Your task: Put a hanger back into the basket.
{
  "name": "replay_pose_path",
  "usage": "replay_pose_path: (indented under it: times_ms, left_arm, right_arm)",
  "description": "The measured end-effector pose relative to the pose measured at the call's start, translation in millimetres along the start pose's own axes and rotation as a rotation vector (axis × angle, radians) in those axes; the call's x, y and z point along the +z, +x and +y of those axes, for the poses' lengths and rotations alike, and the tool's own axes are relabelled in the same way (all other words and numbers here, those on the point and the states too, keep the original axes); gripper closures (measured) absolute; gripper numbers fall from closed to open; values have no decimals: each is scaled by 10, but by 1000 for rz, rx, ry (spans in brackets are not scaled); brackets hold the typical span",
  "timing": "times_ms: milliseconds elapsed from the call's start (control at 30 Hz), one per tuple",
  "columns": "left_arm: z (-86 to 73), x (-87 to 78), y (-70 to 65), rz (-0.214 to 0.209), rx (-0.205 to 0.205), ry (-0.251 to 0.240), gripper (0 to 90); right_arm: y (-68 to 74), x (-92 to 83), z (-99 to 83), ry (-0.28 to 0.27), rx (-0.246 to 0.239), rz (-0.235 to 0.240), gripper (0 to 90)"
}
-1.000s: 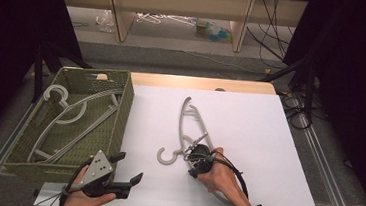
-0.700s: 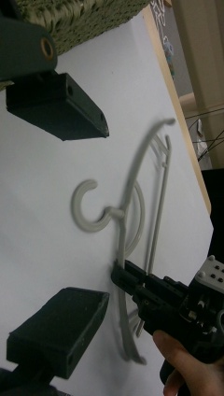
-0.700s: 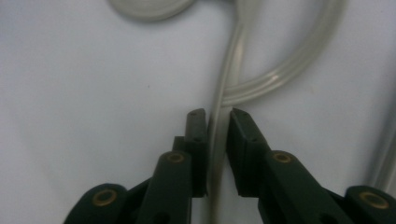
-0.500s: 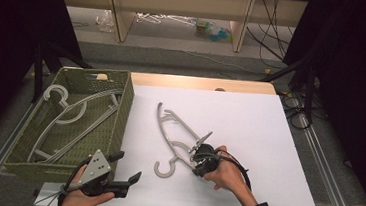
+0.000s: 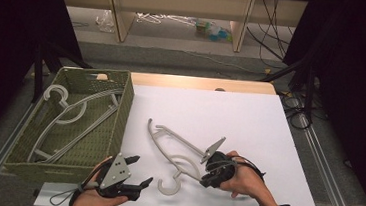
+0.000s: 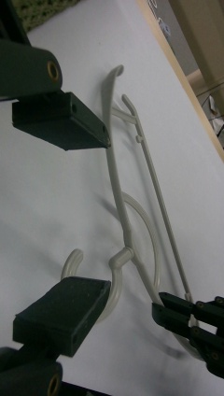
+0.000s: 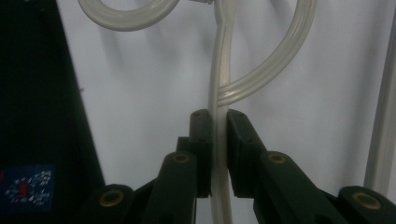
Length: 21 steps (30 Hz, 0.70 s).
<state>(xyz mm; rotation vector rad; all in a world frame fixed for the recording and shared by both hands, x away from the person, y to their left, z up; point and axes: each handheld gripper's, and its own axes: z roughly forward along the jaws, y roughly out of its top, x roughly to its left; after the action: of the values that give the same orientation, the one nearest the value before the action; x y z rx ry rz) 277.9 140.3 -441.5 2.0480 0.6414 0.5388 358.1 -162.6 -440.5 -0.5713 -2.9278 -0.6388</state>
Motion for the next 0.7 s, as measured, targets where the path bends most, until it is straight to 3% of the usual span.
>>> replay_pose_path:
  times_ms: [67, 200, 233, 333, 433, 633, 700]
  left_arm:
    - [22, 55, 8, -21, 59, 55, 313]
    - [45, 148, 19, -28, 99, 95, 323]
    - [49, 168, 26, -23, 125, 112, 324]
    - [57, 257, 11, -37, 145, 136, 322]
    - [70, 345, -24, -52, 206, 160, 321]
    - [81, 502, -100, -83, 250, 184, 325]
    - [82, 541, -127, -91, 291, 200, 327]
  right_arm:
    - [32, -13, -43, -7, -19, 21, 820]
    - [96, -62, -121, -2, -32, 37, 820]
    - [112, -78, -136, -4, -33, 43, 820]
    - [170, -118, -168, -11, -40, 47, 820]
    - [233, -152, -201, -19, -48, 59, 820]
    - [302, -184, -229, -25, -67, 66, 820]
    - [316, -202, -229, -24, -74, 72, 819]
